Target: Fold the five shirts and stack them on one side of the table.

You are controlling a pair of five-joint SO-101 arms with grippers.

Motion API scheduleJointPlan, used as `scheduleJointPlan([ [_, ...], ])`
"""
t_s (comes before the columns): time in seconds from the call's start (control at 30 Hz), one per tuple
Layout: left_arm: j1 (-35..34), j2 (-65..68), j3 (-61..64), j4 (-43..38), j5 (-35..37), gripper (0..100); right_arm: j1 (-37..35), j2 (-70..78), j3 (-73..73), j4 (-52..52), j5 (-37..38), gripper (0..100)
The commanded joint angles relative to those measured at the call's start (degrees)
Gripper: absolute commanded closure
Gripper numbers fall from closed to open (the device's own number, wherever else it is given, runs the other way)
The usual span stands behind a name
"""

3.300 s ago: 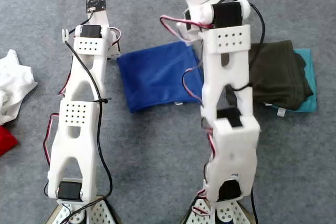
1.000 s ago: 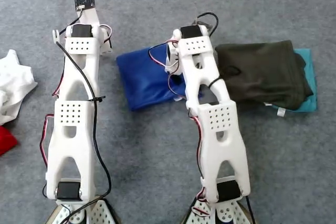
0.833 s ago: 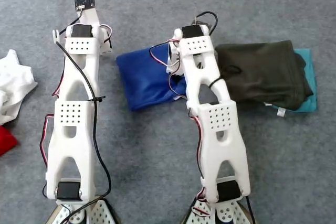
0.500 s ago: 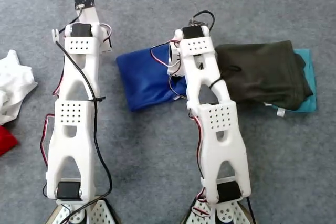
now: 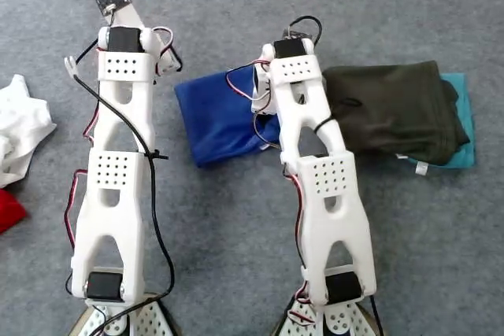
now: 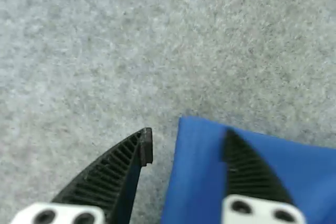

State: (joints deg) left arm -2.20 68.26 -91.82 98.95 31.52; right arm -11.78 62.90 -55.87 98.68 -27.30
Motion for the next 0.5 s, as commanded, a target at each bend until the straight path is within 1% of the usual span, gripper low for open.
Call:
scheduleJointPlan([
  [0.0, 0.7, -2.5, -2.6, -1.7, 0.4, 71, -0.3, 2.9, 0.7, 0.1, 0.4, 98.5],
  [0.07, 0.2, -1.0, -0.5, -4.5, -0.1, 71, -0.3, 2.9, 0.7, 0.1, 0.4, 98.5],
  [0.13, -0.1, 0.9, 3.5, -7.6, -4.0, 71, -0.3, 2.9, 0.7, 0.1, 0.4, 98.5],
  [0.2, 0.7, 1.8, 6.2, -8.0, -6.8, 71, -0.2, 2.9, 0.7, 0.1, 0.4, 98.4],
  [0.47, 0.9, 2.5, 8.0, -7.6, -6.9, 71, -0.2, 2.9, 0.7, 0.1, 0.4, 98.4],
])
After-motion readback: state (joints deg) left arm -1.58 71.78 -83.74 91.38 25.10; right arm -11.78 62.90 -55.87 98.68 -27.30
